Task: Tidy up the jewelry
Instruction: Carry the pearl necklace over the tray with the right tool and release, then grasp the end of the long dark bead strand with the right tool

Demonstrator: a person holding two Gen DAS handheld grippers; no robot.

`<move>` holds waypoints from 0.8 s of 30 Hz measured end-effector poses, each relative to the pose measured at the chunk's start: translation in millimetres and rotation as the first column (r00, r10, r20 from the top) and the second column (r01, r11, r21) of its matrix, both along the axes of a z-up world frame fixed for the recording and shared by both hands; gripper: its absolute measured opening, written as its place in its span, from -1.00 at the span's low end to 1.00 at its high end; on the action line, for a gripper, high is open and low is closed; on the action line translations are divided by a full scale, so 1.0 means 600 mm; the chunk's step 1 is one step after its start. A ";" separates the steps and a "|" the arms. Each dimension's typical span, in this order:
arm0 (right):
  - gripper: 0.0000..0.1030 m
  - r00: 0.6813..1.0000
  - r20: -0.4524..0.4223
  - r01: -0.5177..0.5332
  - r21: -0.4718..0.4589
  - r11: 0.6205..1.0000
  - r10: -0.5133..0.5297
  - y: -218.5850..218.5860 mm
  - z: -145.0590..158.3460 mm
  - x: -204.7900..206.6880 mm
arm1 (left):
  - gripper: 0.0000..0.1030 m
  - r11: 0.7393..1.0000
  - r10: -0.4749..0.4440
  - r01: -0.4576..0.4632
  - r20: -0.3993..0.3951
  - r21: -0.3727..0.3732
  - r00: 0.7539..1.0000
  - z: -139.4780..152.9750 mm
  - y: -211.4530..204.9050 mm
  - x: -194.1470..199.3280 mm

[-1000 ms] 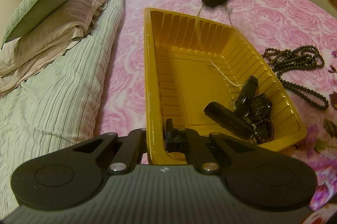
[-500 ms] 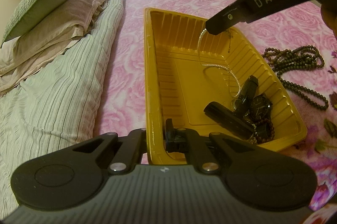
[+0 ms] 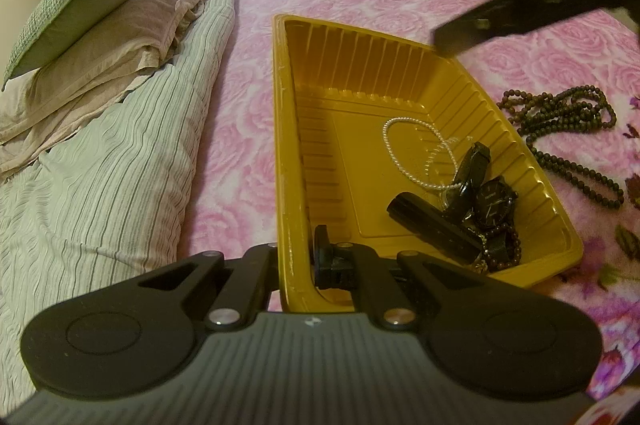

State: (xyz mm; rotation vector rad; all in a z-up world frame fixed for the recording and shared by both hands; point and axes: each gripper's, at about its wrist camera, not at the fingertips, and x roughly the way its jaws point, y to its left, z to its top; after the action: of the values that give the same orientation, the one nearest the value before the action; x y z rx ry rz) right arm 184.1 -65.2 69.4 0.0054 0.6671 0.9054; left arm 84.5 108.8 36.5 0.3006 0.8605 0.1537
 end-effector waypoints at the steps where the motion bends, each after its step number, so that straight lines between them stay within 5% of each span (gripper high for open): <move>1: 0.06 1.000 -0.009 0.024 0.015 1.000 -0.024 -0.017 -0.004 -0.002 | -0.95 1.000 0.000 0.000 0.000 0.000 1.000 -0.001 0.001 0.000; 14: 0.06 0.920 -0.118 0.370 -0.065 0.927 -0.375 -0.252 -0.126 -0.082 | -0.95 1.000 0.001 -0.001 0.003 0.009 1.000 -0.002 -0.002 -0.003; 19: 0.06 0.907 -0.130 0.388 -0.106 0.915 -0.400 -0.281 -0.154 -0.106 | -0.95 1.000 0.002 -0.002 0.003 0.012 1.000 -0.001 -0.003 -0.004; 24: -0.03 0.936 -0.102 0.325 -0.120 0.938 -0.337 -0.258 -0.161 -0.117 | -0.95 1.000 0.002 -0.002 0.000 0.019 1.000 0.002 -0.006 -0.004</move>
State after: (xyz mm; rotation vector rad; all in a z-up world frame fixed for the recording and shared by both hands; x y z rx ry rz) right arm 114.2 -219.8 -27.0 0.0808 0.7976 0.5470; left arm 82.2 105.1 37.8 0.3180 0.8595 0.1638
